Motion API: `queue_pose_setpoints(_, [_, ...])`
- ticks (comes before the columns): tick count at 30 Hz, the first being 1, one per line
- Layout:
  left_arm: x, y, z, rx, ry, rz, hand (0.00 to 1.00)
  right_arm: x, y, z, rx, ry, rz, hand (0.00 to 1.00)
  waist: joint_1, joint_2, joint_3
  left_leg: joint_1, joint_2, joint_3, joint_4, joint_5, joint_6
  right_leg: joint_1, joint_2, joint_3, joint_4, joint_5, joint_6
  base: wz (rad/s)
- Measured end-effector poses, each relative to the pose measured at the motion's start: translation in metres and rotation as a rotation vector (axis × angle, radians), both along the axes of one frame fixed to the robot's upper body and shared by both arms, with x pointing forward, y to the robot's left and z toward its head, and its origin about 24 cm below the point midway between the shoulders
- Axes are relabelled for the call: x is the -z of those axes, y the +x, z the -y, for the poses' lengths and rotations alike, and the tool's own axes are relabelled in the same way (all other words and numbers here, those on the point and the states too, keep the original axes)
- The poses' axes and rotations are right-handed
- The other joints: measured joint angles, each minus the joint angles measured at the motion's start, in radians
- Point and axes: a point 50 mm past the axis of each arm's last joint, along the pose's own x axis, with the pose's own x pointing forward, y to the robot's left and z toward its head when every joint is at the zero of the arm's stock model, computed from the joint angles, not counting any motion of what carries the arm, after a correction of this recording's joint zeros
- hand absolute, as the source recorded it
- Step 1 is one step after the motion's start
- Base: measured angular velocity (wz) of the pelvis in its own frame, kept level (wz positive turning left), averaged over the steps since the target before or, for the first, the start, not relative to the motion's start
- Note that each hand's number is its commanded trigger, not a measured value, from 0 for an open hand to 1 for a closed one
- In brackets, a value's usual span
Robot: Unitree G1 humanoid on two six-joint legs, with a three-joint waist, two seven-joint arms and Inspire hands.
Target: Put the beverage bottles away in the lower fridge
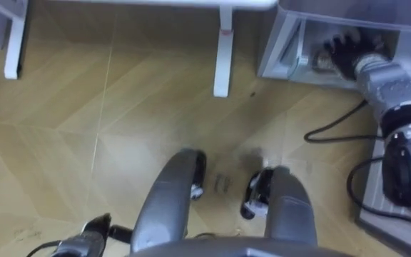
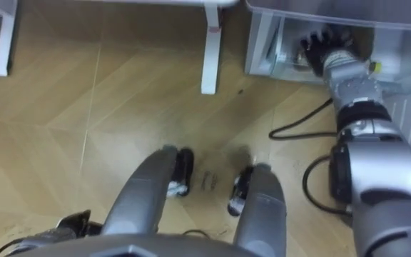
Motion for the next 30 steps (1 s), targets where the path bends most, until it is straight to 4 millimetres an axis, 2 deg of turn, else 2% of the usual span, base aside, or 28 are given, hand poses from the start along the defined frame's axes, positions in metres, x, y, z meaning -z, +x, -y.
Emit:
queue_pose_setpoints(4, [0.000,0.002,0.001,0.007,-0.006,0.008,0.00,0.006,-0.004,0.001,-0.001,0.001,-0.014,0.00,-0.004,0.000,0.0003,0.051,-0.016,0.010,-0.072,0.024,0.004,0.036,-0.016,0.000,-0.045,0.014,0.001,0.02])
queue_pose_setpoints(8, [-0.001,0.004,0.002,0.008,-0.016,0.014,0.00,0.009,-0.006,0.002,0.003,0.005,-0.026,0.00,-0.005,0.002,0.0014,0.080,-0.017,0.011,-0.112,0.036,0.002,0.063,-0.013,-0.002,-0.084,0.024,0.005,0.01])
queue_pose_setpoints(12, [-0.001,0.004,0.002,0.001,-0.024,0.018,0.00,0.017,-0.012,0.003,0.002,0.018,-0.050,0.00,-0.010,0.002,0.0020,0.110,-0.016,0.012,-0.130,0.036,0.003,0.102,-0.022,-0.017,-0.108,0.024,0.006,0.05])
queue_pose_setpoints(21, [-0.002,0.009,0.000,-0.012,-0.024,0.032,0.00,0.032,-0.024,0.005,0.004,0.040,-0.111,0.00,-0.029,-0.001,0.0042,0.171,-0.015,0.012,-0.149,0.036,0.003,0.180,-0.011,-0.031,-0.157,0.026,0.013,0.03])
queue_pose_setpoints(30, [-0.004,0.013,-0.003,-0.023,-0.023,0.067,0.00,0.059,-0.050,0.008,0.006,0.038,-0.179,0.00,-0.024,-0.010,0.0059,0.278,-0.003,0.017,-0.201,0.036,0.003,0.303,-0.004,-0.042,-0.242,0.038,0.027,-0.01])
